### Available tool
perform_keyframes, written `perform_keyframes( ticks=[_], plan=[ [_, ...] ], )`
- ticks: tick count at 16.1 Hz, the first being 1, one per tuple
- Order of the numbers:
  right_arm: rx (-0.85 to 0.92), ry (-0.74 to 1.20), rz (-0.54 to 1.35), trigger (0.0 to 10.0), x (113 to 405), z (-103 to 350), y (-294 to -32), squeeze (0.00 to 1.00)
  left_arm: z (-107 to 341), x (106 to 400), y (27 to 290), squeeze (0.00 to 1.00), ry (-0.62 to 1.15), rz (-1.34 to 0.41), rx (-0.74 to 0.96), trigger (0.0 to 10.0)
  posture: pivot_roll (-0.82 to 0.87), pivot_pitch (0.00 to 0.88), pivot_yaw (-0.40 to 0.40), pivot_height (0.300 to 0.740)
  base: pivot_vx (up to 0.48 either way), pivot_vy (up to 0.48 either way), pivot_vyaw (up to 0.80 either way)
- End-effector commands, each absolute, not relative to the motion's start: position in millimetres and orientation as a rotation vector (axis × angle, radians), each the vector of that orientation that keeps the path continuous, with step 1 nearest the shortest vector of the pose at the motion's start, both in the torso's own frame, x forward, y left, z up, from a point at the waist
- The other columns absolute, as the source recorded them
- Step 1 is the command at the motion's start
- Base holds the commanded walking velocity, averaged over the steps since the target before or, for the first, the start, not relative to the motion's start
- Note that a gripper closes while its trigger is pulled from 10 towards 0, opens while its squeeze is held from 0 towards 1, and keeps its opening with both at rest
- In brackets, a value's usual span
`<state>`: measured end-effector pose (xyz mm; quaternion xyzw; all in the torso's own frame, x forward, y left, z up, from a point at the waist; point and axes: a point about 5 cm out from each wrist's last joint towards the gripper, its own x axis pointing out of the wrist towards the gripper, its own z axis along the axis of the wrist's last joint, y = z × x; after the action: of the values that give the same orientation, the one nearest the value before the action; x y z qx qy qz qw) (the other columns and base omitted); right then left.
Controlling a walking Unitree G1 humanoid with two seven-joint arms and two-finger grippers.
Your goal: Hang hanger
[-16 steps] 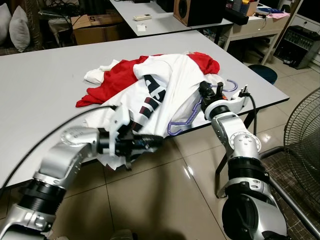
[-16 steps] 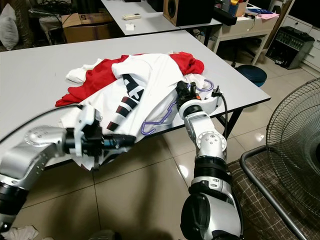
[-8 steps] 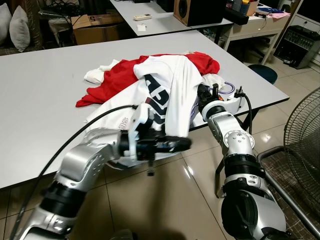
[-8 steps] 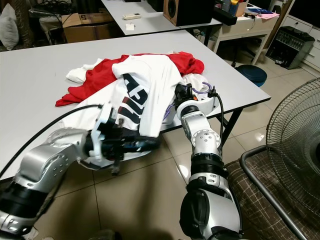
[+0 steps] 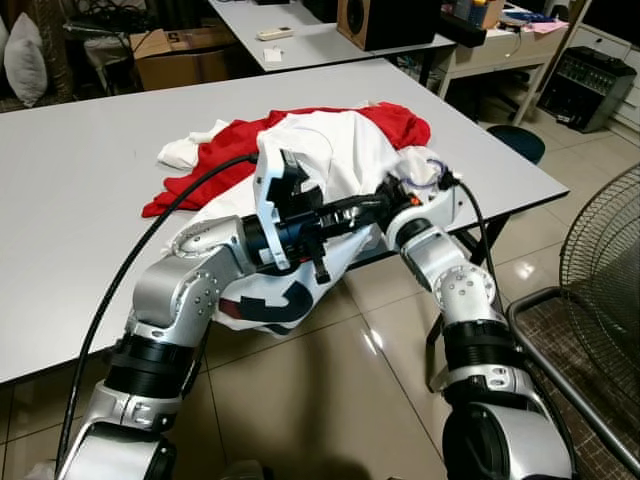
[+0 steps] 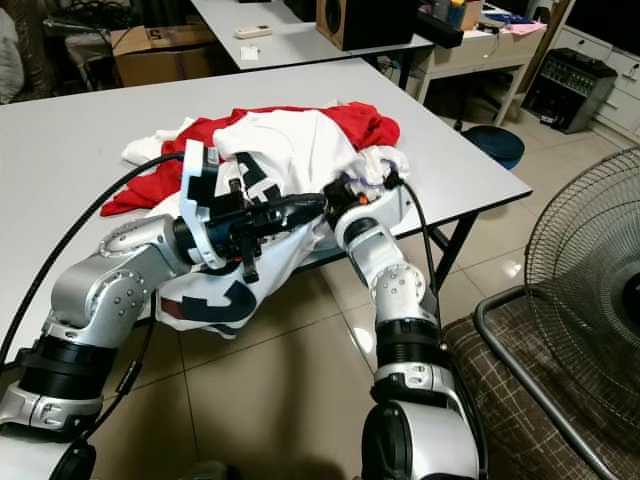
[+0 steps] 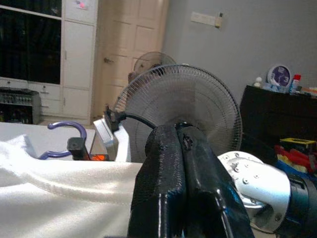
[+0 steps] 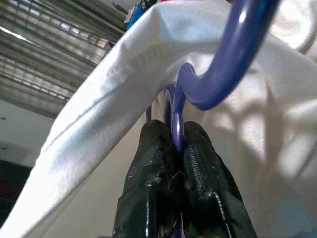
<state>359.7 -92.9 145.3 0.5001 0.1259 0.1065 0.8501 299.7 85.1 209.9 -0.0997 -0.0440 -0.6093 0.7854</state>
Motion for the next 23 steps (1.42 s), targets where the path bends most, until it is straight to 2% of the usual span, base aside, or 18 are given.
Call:
perform_keyframes(
  ticks=[1, 2, 8, 9, 10, 11, 12, 14, 15, 20, 21, 23],
  plan=[
    [1.084, 0.273, 0.241, 10.0, 354, 149, -89, 0.00, 212, 307, 86, 0.00, -0.110, -1.242, -0.156, 0.0, 0.01, 0.000, -0.002, 0.740, 0.000, 0.000, 0.00],
    [1.084, 0.273, 0.241, 10.0, 354, 149, -89, 0.00, 212, 307, 86, 0.00, -0.110, -1.242, -0.156, 0.0, 0.01, 0.000, -0.002, 0.740, 0.000, 0.000, 0.00],
    [1.111, 0.242, 0.333, 10.0, 334, 170, -101, 0.00, 176, 322, 106, 0.00, 0.042, -1.039, 0.140, 0.0, 0.00, 0.000, -0.001, 0.740, 0.000, 0.000, 0.00],
    [1.105, 0.240, 0.364, 10.0, 326, 179, -103, 0.00, 165, 331, 118, 0.00, 0.102, -0.917, 0.230, 6.4, 0.00, 0.000, -0.004, 0.740, 0.000, 0.000, 0.00],
    [1.106, 0.239, 0.367, 10.0, 324, 180, -104, 0.00, 163, 334, 121, 0.00, 0.113, -0.878, 0.244, 8.9, 0.00, 0.000, -0.004, 0.740, 0.000, 0.000, 0.00],
    [1.107, 0.238, 0.368, 10.0, 323, 181, -105, 0.00, 162, 336, 124, 0.00, 0.118, -0.856, 0.252, 8.9, 0.00, 0.000, -0.004, 0.740, 0.000, 0.000, 0.00],
    [1.109, 0.238, 0.368, 10.0, 318, 184, -110, 0.00, 161, 342, 131, 0.00, 0.123, -0.801, 0.266, 10.0, 0.00, 0.000, -0.011, 0.740, 0.000, 0.000, 0.00],
    [1.094, 0.240, 0.351, 10.0, 308, 186, -121, 0.00, 164, 345, 140, 0.00, 0.118, -0.770, 0.230, 10.0, 0.00, 0.000, -0.014, 0.740, 0.000, 0.000, 0.00],
    [1.089, 0.238, 0.345, 10.0, 306, 187, -125, 0.00, 166, 345, 141, 1.00, 0.112, -0.781, 0.214, 10.0, 0.00, 0.000, -0.013, 0.740, 0.000, 0.000, 0.00],
    [0.999, 0.250, 0.326, 10.0, 299, 189, -135, 0.00, 186, 340, 150, 1.00, 0.038, -0.838, 0.108, 10.0, -0.02, 0.000, -0.015, 0.740, 0.000, 0.000, 0.00],
    [0.958, 0.261, 0.338, 10.0, 297, 189, -136, 0.00, 192, 343, 156, 0.00, 0.013, -0.805, 0.078, 10.0, -0.02, 0.000, -0.017, 0.740, 0.000, 0.000, 0.00],
    [0.884, 0.283, 0.368, 10.0, 292, 192, -136, 0.00, 204, 345, 169, 0.00, -0.029, -0.741, 0.017, 10.0, -0.02, 0.000, -0.022, 0.740, 0.000, 0.000, 0.00]
  ],
)
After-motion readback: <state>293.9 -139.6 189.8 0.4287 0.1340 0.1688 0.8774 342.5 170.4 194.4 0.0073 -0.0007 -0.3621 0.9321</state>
